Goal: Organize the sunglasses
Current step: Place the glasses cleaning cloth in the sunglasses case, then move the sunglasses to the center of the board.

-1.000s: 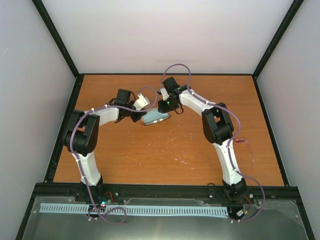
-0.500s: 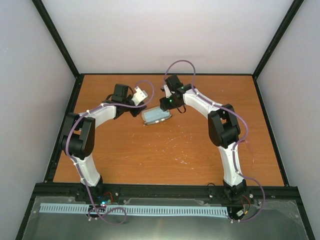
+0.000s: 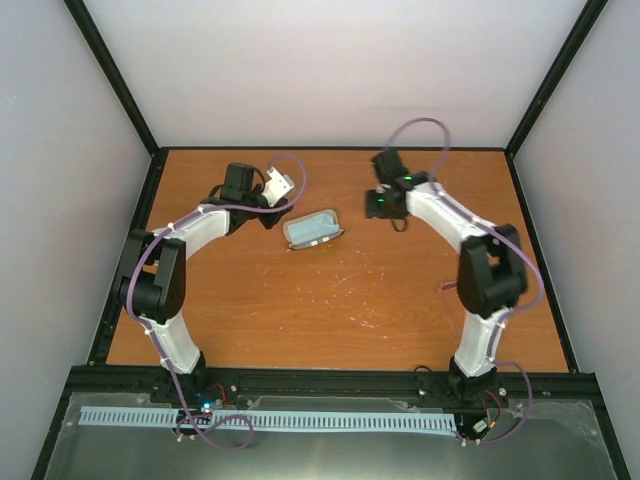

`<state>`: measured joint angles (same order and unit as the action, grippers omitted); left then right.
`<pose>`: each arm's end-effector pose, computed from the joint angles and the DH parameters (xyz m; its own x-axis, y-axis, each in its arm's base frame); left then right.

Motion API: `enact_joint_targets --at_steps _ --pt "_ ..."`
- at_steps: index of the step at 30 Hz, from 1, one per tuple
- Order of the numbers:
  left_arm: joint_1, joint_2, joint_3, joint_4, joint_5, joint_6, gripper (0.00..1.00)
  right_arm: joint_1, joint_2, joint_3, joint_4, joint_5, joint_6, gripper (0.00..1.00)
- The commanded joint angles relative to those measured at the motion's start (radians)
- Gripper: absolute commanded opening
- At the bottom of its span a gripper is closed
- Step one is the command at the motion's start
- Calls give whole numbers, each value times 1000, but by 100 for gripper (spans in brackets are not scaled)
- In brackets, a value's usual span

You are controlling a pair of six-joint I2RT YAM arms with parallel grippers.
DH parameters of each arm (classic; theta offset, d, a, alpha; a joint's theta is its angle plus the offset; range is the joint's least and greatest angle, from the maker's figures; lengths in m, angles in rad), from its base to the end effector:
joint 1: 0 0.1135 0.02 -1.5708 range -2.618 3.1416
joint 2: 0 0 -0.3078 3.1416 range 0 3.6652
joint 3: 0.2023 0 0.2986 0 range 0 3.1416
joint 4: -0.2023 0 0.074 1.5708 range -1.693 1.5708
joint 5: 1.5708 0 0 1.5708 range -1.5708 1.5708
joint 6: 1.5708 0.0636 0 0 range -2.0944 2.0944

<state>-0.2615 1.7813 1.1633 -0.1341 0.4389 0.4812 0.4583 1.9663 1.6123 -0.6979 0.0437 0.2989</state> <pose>0.4312 -0.1434 0.2040 -0.3379 0.5242 -0.7817 0.7786 0.6223 0.0807 0.4514 0.2196 0.2330 -0.8687 -0.1005 -0.4851 -0.1745 0.9785 0.1098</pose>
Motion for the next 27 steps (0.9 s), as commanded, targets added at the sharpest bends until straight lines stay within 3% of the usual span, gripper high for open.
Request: enact_joint_targets --at_steps 1,4,10,14,20,27 --pt "9 -39 73 -19 20 -11 25 -173 -273 -233 -126 106 266 59" --pt "10 -28 90 -51 15 -6 25 -275 -459 -383 -255 115 381 61" --pt "33 -5 103 -35 69 -22 25 -387 -737 -521 -496 117 593 60" --pt "90 4 110 9 139 -38 26 -421 -858 -637 -528 66 697 60" --pt "149 3 91 35 139 5 28 -468 -874 -798 -429 -18 753 58" --pt "161 0 78 23 112 6 28 -558 -761 -792 -309 -20 718 58"
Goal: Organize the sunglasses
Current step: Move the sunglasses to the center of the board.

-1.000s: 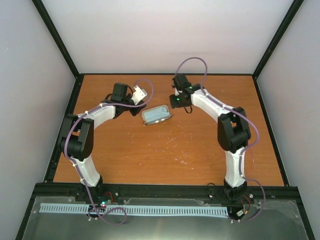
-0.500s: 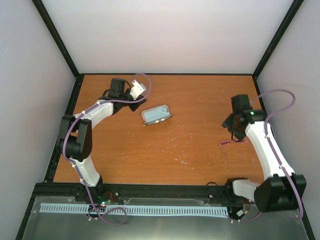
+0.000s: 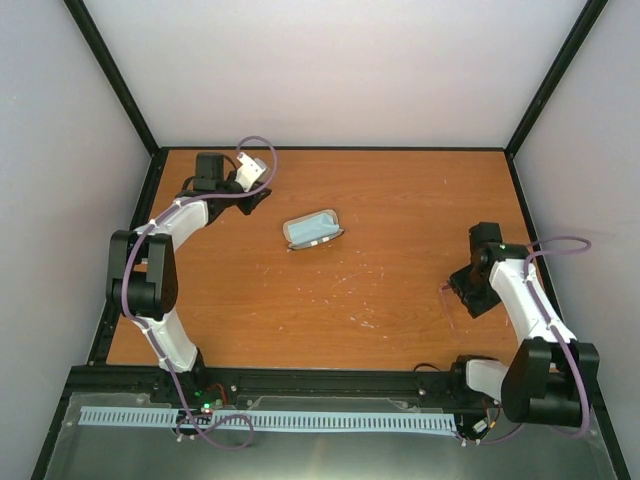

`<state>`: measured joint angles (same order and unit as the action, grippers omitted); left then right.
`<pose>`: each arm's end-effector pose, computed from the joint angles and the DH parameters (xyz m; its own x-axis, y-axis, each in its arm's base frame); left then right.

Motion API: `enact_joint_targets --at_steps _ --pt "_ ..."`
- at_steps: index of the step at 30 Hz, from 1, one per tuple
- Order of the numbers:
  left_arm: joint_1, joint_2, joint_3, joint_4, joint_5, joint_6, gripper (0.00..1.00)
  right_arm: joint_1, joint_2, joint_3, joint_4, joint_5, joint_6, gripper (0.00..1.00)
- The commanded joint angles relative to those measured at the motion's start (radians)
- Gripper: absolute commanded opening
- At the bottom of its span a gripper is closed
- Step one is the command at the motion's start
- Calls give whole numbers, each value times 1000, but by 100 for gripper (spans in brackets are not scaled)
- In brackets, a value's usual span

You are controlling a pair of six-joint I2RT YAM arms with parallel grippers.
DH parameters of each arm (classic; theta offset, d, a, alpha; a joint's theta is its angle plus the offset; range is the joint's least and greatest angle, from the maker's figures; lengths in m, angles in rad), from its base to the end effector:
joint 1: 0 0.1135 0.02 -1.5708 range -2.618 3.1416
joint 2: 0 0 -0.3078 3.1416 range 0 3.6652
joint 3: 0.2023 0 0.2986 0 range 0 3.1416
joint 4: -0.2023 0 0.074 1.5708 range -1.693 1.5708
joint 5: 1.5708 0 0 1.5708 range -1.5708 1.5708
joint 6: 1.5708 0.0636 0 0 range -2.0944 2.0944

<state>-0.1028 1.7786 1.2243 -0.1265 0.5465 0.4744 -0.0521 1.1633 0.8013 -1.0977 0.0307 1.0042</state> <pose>0.4577 -0.0804 0.2310 -0.3334 0.4267 -0.8407 0.7214 0.6896 0.0640 0.2077 -0.0128 0.2119 -0.4859 0.8698 -0.0853 0.8672 0.4920 0.0772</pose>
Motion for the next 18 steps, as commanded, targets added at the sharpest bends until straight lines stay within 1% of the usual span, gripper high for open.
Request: enact_joint_targets --at_steps 1,4,7,11,12,15,16,18 --pt "3 2 17 16 0 10 28 -59 54 27 115 -9 8 58" --pt "3 5 15 9 -13 1 28 -86 106 56 142 -11 -11 58" --pt "3 7 9 8 -24 -1 28 -109 163 97 147 -3 -70 57" --pt "2 12 6 3 -32 3 28 -125 221 160 133 1 -141 47" --pt "3 13 4 2 -32 5 28 -131 234 162 135 -16 -152 40" --pt "3 17 4 -2 -33 8 28 -137 278 170 116 -91 -193 10" --pt "3 16 4 -4 -36 11 28 -137 279 170 99 -107 -204 4" --pt "3 16 2 -3 -42 13 28 -138 246 160 70 -121 -225 3"
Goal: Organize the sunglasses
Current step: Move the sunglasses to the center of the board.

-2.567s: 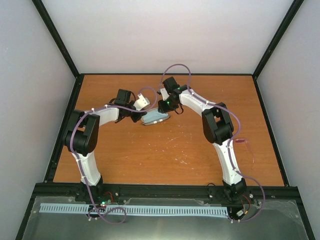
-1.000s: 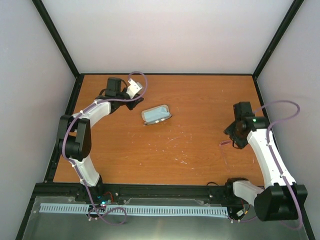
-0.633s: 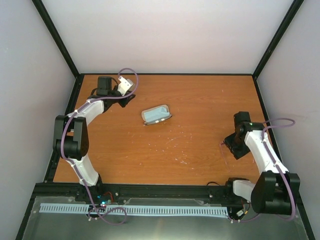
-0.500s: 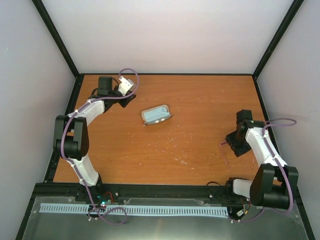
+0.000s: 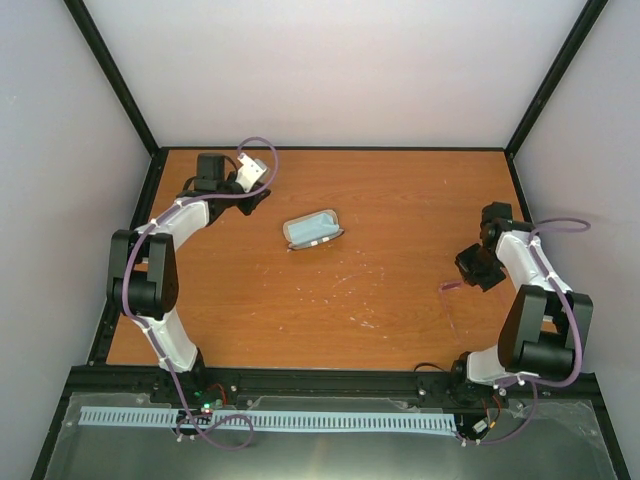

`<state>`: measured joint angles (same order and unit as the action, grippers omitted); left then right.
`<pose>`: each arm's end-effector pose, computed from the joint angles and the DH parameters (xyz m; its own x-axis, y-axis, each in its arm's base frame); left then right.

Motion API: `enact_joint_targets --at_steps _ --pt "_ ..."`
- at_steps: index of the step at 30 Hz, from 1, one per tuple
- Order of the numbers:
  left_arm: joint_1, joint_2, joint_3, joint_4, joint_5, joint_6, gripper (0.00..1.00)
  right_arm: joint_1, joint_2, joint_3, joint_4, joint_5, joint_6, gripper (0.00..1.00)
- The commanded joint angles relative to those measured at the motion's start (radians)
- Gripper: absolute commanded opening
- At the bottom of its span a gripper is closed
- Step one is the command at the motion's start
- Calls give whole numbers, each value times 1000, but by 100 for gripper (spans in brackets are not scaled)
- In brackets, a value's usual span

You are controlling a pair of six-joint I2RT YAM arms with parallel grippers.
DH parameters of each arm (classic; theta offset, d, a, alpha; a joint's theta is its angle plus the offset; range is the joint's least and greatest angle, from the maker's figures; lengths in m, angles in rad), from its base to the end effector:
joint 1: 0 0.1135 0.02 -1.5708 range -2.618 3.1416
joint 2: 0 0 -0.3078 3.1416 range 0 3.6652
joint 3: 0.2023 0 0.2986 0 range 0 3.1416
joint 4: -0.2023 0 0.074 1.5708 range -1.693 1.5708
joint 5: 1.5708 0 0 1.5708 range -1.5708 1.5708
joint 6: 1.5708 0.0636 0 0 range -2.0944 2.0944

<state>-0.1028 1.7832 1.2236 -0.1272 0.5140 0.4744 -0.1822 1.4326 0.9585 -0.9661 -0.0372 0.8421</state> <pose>0.4590 -0.0788 0.2279 -0.3475 0.4357 -0.8303 0.7040 0.7061 0.0759 0.2789 -0.0490 0.2018 -0.5178 0.8535 -0.0592 0.8449 0.5210 0.1217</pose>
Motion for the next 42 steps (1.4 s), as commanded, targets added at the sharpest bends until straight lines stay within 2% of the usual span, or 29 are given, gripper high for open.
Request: enact_joint_targets --at_steps 1,5,12,22,33,42 --pt "3 13 2 -2 -11 16 28 -8 -48 -5 -77 -53 -74 3" --pt "3 14 -4 2 -3 13 28 -7 -115 -55 -144 -67 -113 3" --pt "3 6 -21 17 6 19 28 0 -88 -148 -61 -73 -125 3" --pt "3 -4 -29 2 -12 7 28 43 48 -74 12 -51 -151 3" --pt "3 -13 -45 12 -29 19 28 192 178 -7 71 -88 -103 3" --pt "3 -19 -53 21 -32 22 28 271 324 148 139 -129 -79 3"
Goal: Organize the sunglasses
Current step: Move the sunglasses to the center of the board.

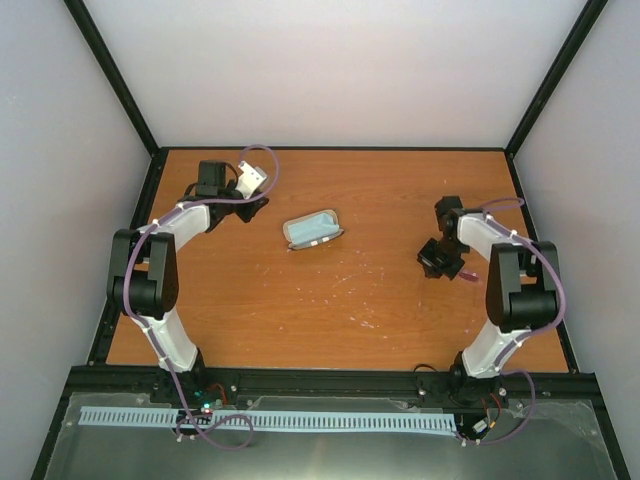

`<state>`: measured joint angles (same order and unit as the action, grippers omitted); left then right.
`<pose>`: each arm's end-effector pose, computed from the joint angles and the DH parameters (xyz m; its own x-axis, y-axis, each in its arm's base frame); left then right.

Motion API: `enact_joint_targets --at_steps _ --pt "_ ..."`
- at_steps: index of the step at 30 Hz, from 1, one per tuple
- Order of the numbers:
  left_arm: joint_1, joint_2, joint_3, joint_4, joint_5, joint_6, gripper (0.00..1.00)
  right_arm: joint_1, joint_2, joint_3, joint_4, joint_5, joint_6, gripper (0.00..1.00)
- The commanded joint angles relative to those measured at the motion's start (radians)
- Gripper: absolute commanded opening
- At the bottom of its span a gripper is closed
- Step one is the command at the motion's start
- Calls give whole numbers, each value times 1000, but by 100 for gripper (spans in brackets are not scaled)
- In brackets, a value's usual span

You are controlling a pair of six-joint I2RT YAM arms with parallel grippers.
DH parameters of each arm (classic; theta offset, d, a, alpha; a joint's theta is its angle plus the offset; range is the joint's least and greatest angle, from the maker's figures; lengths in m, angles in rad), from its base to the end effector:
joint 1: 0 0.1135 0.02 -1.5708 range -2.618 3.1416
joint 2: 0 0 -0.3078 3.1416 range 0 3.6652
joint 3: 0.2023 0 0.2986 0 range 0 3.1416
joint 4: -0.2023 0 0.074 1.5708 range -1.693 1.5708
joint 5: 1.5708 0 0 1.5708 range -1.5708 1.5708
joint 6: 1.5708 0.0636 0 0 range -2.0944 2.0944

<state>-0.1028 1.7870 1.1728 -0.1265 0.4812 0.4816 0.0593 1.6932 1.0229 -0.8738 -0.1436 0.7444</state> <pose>0.4504 -0.0761 0.2066 -0.3954 0.4536 -0.7987 0.6927 0.7183 0.0650 0.3266 0.0285 0.1474 -0.7763 0.6257 0.0773 0.6302 0.7666 0.1233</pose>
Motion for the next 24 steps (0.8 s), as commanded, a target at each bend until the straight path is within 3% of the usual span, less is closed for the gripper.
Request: enact_joint_targets --at_steps 1,11,16,19,24 --pt "3 -25 -4 21 -2 15 28 35 87 108 53 -27 17 3" --pt "3 -28 -24 56 -7 25 28 89 268 365 59 -71 -5 4" --pt "3 -26 -18 67 -11 26 30 100 186 421 38 -54 -30 24" --pt "3 -24 -14 60 -5 27 33 102 93 428 3 -21 -81 29" --pt "3 -23 -10 55 2 23 33 99 -7 313 -41 30 -344 39"
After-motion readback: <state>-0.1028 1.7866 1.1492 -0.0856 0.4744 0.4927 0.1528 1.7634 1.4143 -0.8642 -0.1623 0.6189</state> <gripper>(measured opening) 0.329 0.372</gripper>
